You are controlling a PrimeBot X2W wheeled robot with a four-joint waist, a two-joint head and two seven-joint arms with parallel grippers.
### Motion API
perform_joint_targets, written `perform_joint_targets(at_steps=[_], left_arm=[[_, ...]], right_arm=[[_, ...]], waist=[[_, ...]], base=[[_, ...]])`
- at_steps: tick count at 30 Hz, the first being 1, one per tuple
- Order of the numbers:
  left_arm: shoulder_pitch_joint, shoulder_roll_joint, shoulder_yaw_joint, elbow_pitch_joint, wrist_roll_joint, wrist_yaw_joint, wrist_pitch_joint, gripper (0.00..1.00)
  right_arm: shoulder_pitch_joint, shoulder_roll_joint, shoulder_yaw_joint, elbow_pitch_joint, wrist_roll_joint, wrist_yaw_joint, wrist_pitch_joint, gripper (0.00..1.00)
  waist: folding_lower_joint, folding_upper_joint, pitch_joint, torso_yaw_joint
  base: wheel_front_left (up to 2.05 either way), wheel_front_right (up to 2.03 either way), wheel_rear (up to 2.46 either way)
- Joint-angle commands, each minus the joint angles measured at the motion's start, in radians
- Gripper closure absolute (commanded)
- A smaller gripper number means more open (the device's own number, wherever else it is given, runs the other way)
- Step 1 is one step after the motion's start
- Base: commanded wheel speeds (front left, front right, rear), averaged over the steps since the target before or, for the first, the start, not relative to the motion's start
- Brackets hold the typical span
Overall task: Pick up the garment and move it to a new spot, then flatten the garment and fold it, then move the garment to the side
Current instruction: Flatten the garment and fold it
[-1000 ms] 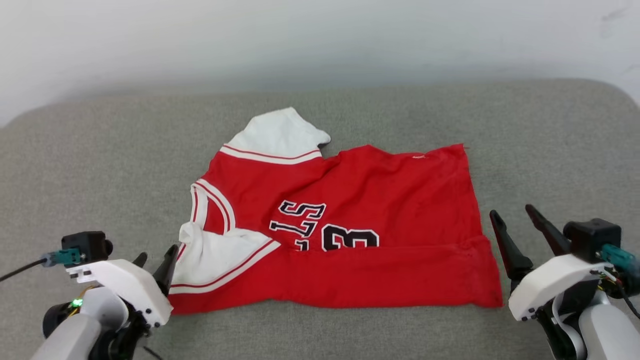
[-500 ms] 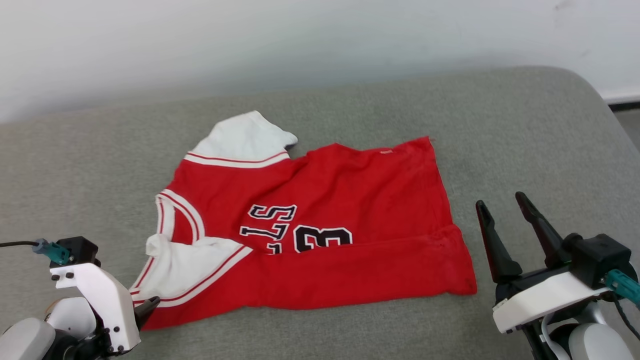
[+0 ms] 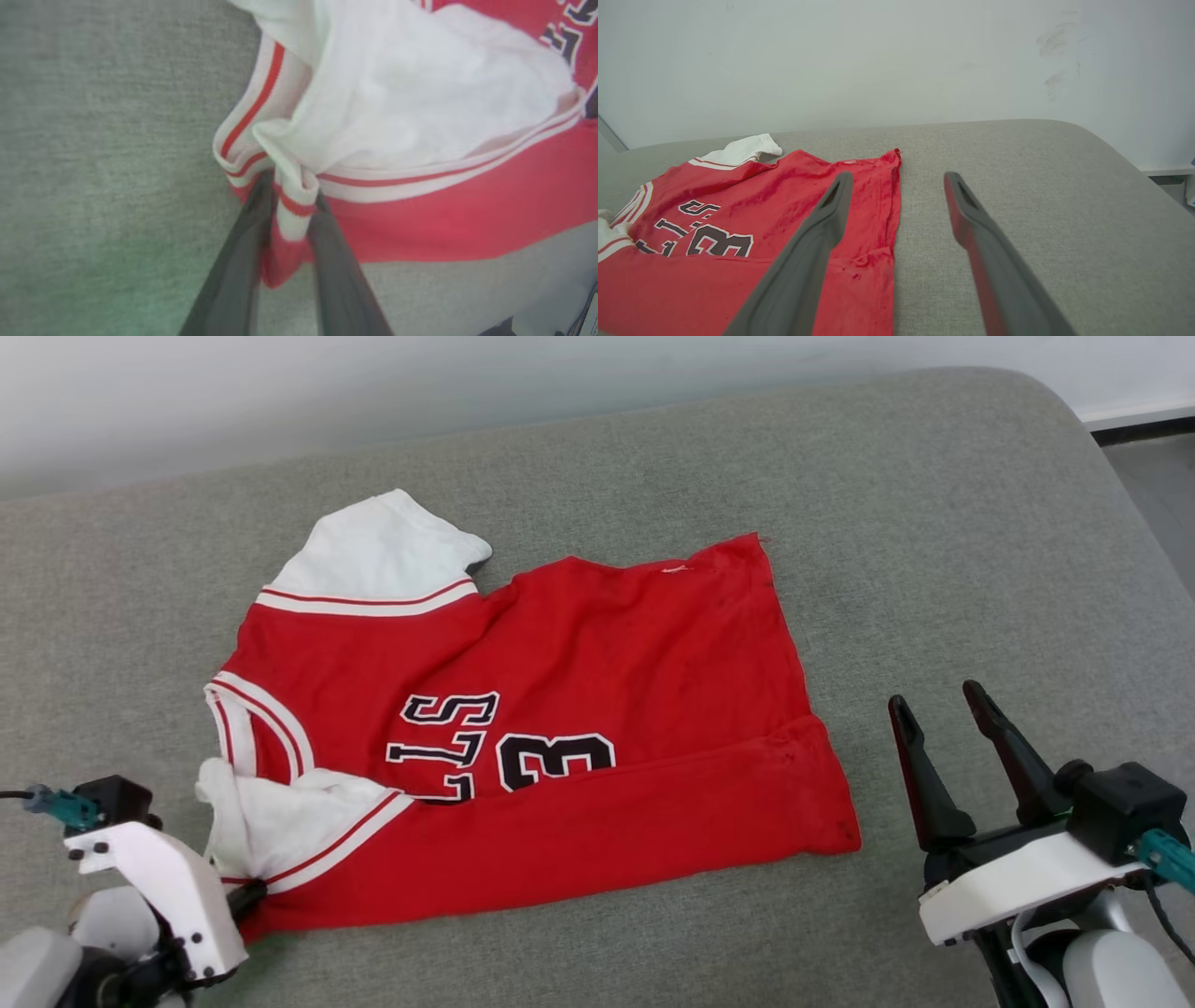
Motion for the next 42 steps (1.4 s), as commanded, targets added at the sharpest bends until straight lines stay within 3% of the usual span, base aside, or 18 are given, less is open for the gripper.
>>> perform_joint_targets(at_steps=[1,7,15,18,28,29,30,31,32,42], left_arm=[[0.032,-0.086,-0.048,0.046,0.010,-0.008,-0.018,1.00],[-0.001,-0.084,-0.020,0.026,0.056,-0.015,-0.124,1.00],[-0.032,-0.047,-0.005,-0.118,0.127,0.021,-0.190,1.00],[-0.048,-0.043,-0.008,-0.178,0.150,0.036,-0.197,1.00],[-0.062,-0.062,-0.041,-0.239,0.184,0.051,-0.197,1.00],[-0.061,-0.063,-0.043,-0.238,0.184,0.050,-0.196,1.00],[-0.060,-0.064,-0.045,-0.238,0.183,0.049,-0.194,1.00],[-0.056,-0.067,-0.047,-0.239,0.181,0.052,-0.192,1.00],[-0.052,-0.069,-0.048,-0.242,0.179,0.055,-0.190,1.00],[-0.005,-0.079,-0.046,-0.247,0.156,0.058,-0.205,1.00]], right_arm=[[-0.006,-0.007,-0.006,-0.006,0.011,-0.001,0.013,0.00],[-0.005,-0.045,-0.030,-0.015,0.074,-0.001,0.124,0.00],[-0.035,-0.126,-0.057,0.050,0.181,-0.001,0.597,0.00],[-0.059,-0.130,-0.057,0.077,0.202,-0.001,0.720,0.00],[-0.130,-0.079,0.025,0.257,0.259,-0.001,0.827,0.00],[-0.132,-0.072,0.036,0.280,0.269,-0.001,0.838,0.11],[-0.132,-0.068,0.047,0.298,0.277,-0.001,0.845,0.56],[-0.135,-0.068,0.058,0.311,0.285,-0.001,0.849,0.87],[-0.140,-0.069,0.064,0.319,0.290,-0.001,0.845,1.00],[-0.191,-0.142,0.097,0.287,0.311,-0.001,0.796,1.00]], waist=[[0.0004,0.0000,-0.008,0.010],[0.0004,0.0000,-0.044,0.054],[0.0004,0.0000,-0.041,0.119],[0.0004,0.0000,-0.018,0.142],[0.0004,0.0000,0.027,0.186],[0.0004,0.0000,0.028,0.189],[0.0004,0.0000,0.029,0.191],[0.0004,0.0000,0.029,0.192],[0.0004,0.0000,0.028,0.193],[0.0004,0.0000,-0.043,0.189]], base=[[0.00,0.00,0.00],[0.00,0.00,0.00],[0.00,0.00,0.00],[0.00,0.00,0.00],[0.00,0.00,0.00],[0.00,0.00,0.00],[0.00,0.00,0.00],[0.00,0.00,0.00],[0.00,0.00,0.00],[0.00,0.00,0.00]])
